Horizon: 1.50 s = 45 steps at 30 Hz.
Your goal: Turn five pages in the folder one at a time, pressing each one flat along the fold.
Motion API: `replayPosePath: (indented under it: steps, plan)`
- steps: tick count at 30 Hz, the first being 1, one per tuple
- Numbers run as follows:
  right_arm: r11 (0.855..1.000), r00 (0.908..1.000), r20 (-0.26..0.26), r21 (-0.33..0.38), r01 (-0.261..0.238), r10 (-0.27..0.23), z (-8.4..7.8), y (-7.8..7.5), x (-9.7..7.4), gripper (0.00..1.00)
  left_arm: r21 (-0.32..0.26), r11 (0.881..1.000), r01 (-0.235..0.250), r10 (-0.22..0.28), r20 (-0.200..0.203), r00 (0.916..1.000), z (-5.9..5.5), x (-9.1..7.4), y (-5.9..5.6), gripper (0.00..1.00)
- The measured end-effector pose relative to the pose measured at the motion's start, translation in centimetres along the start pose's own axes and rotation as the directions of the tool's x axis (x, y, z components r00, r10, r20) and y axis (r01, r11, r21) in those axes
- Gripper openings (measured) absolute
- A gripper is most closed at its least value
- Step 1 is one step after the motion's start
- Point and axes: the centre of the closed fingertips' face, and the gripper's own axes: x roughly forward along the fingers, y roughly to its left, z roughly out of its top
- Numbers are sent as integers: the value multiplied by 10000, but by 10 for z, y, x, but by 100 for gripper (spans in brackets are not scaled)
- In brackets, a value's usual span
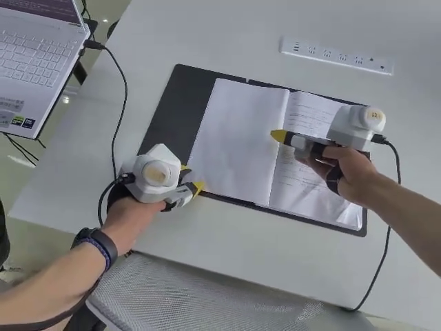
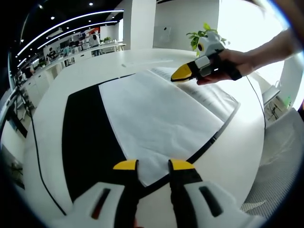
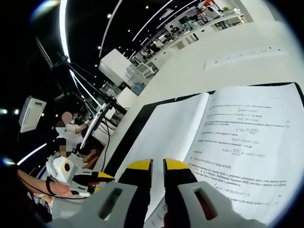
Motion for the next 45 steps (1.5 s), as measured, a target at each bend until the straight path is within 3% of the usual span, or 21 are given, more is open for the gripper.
replayPosePath:
  steps: [5, 13, 15, 20, 31, 35, 38, 45]
  plan:
    - [10000, 9998, -192, 42, 49, -48, -7, -7, 1, 3, 9, 10000, -55, 56, -62, 10000, 1, -2, -1, 24]
    - [9993, 9998, 38, 329, -184, 183, -6, -10, 2, 0, -53, 9999, -136, 136, -24, 9999, 1, -3, -2, 23]
    - [9990, 9997, 49, 354, -259, 258, -4, -19, 4, 0, -97, 9998, -144, 144, 4, 9999, 1, -3, -2, 23]
    - [9987, 9992, 11, 328, -394, 393, -3, -15, 4, 0, -63, 9999, -125, 125, -24, 9999, 1, -3, -2, 23]
    - [9919, 9976, 654, 1233, -304, 224, 22, -27, 15, 0, -122, 9999, -80, 80, 3, 10000, 1, -2, -4, 27]
    - [9853, 9952, 978, 1690, -259, 94, 33, -44, 23, 0, -286, 9995, -101, 102, 37, 9999, 1, -2, -3, 26]
    - [9826, 9938, 1109, 1843, -212, 7, 37, -42, 26, 0, -439, 9988, -225, 231, 127, 9997, 1, -1, -1, 25]
    - [9665, 9831, 1797, 2565, -117, -357, 54, -58, 33, 0, -451, 9987, -243, 250, 140, 9996, 1, 0, 0, 24]
